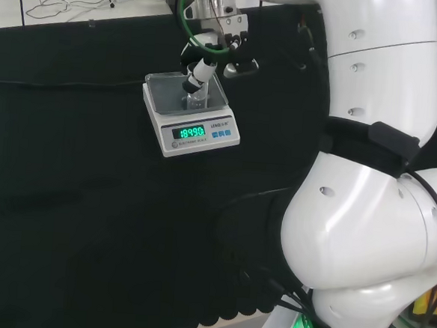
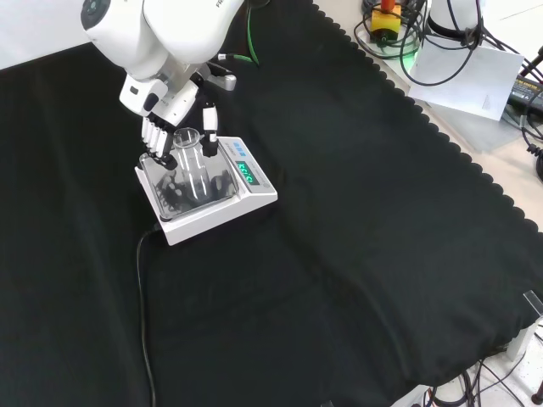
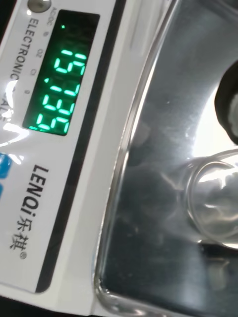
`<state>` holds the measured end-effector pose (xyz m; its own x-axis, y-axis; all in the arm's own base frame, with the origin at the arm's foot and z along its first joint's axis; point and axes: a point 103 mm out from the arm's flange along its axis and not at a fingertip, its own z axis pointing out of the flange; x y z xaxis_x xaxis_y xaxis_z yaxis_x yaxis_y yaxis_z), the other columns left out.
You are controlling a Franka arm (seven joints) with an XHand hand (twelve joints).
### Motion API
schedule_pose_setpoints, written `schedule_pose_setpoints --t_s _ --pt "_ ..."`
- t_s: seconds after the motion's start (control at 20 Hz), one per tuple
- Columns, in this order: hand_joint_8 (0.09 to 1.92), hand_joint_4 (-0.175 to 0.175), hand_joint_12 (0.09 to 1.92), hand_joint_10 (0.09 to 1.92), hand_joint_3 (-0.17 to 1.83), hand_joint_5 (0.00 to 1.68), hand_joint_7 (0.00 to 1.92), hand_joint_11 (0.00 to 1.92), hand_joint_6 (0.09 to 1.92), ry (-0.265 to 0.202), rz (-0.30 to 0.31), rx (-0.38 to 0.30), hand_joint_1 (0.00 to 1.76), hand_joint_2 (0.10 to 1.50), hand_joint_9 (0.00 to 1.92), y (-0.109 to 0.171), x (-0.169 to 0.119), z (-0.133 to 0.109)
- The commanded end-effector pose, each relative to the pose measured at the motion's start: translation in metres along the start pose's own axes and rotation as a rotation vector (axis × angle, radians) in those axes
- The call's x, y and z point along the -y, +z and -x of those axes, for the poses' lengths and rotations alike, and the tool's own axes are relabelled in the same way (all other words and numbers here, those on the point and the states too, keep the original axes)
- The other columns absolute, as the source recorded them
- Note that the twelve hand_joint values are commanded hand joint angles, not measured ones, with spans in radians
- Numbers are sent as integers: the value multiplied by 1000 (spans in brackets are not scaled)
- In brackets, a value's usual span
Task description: Put the beaker on the electronic balance.
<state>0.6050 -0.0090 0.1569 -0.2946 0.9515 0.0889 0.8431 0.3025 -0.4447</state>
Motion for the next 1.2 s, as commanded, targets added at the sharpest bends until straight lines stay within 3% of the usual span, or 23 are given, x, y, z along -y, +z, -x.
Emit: schedule_pose_setpoints --t_s 0.05,0.4,0.5,0.65,0.8,0.9,1.05,1.1,1.2 --pt "846 -71 1393 898 -175 299 250 457 740 -5 -7 10 805 835 351 -2 2 2" --pt "804 -54 1462 917 -174 240 130 184 567 -14 -6 -6 767 820 140 -10 7 1" --pt "761 -42 1396 811 -171 193 44 53 468 -10 10 -8 757 813 40 -16 14 4" --pt "712 -37 1325 751 -159 221 10 5 305 0 40 37 750 807 3 -32 30 2" --pt "703 -37 1275 723 -151 247 13 0 254 14 36 96 744 808 0 -48 54 -4" --pt "694 -39 1106 581 -144 259 22 0 231 22 53 111 739 812 0 -59 74 -7" --pt "651 -41 351 406 -128 280 33 0 184 8 94 92 725 821 0 -71 114 -7" --pt "638 -41 181 343 -123 286 35 0 171 8 116 96 719 823 0 -74 127 -7" --pt "621 -42 87 212 -116 299 40 0 152 10 166 96 709 824 0 -78 153 -5"
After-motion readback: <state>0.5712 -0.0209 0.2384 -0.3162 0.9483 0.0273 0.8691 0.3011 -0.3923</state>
